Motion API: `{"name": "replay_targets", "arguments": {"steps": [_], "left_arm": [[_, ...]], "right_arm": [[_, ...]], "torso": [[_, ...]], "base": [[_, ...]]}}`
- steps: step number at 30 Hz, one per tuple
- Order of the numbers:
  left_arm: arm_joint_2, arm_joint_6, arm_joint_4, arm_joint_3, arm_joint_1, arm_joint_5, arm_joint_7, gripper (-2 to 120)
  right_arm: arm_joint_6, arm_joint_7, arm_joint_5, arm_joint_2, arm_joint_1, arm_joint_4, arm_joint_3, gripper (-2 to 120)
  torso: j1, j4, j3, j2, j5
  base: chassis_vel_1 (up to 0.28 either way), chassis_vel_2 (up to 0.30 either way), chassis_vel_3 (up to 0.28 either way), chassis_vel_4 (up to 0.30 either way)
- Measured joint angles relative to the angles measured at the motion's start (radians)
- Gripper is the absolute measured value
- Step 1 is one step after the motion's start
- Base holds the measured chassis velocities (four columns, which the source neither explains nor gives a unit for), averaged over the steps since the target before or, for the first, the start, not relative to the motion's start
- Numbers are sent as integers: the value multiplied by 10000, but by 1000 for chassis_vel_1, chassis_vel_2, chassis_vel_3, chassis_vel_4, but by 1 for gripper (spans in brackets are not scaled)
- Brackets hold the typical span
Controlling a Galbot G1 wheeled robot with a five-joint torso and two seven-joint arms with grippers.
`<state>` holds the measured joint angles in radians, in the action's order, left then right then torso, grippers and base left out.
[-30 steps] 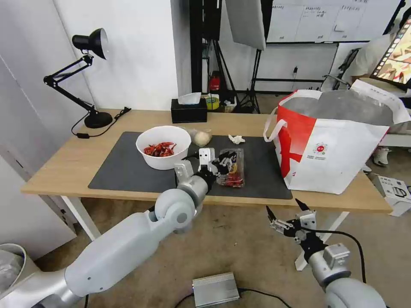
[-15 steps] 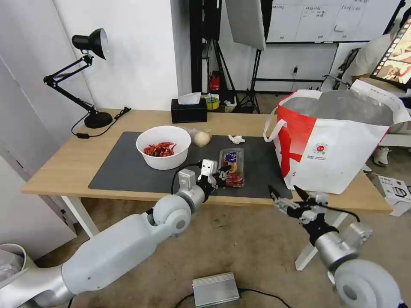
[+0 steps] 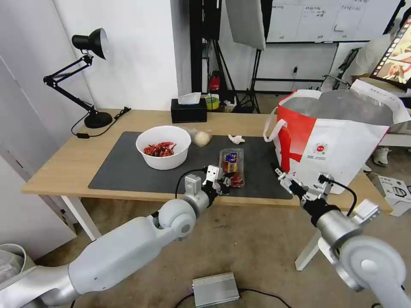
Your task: Pick up the trash from the table and place it into the takeout bag.
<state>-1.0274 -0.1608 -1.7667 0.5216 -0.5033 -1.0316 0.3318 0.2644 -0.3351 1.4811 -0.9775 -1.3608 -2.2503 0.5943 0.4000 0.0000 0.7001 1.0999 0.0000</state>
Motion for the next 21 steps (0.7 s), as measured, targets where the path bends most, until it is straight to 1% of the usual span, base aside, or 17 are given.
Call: {"name": "replay_targets", "arguments": {"steps": [3, 7, 13, 16, 21], "left_arm": [[-38, 12, 82, 50, 55, -67, 35, 0], [-113, 32, 180, 84, 77, -98, 67, 0], [-243, 46, 244, 127, 145, -236, 222, 0], [-270, 53, 273, 129, 195, -260, 280, 0], [-267, 63, 283, 102, 182, -262, 287, 0]], "right_arm": [[54, -339, 579, 84, 696, 360, -155, 100], [139, -613, 999, 129, 1155, 665, -282, 100], [419, -967, 1185, 48, 1769, 1116, -535, 100], [700, -1243, 1382, -85, 2646, 1737, -982, 100], [886, -1470, 1689, -187, 3400, 2291, -1416, 100]], "torso": [[1, 1, 0, 0, 0], [1, 0, -1, 0, 0], [1, -1, -1, 0, 0], [1, 0, 0, 0, 0], [1, 1, 0, 0, -2]], "base": [[0, 0, 0, 0], [0, 0, 0, 0], [0, 0, 0, 0], [0, 0, 0, 0], [0, 0, 0, 0]]}}
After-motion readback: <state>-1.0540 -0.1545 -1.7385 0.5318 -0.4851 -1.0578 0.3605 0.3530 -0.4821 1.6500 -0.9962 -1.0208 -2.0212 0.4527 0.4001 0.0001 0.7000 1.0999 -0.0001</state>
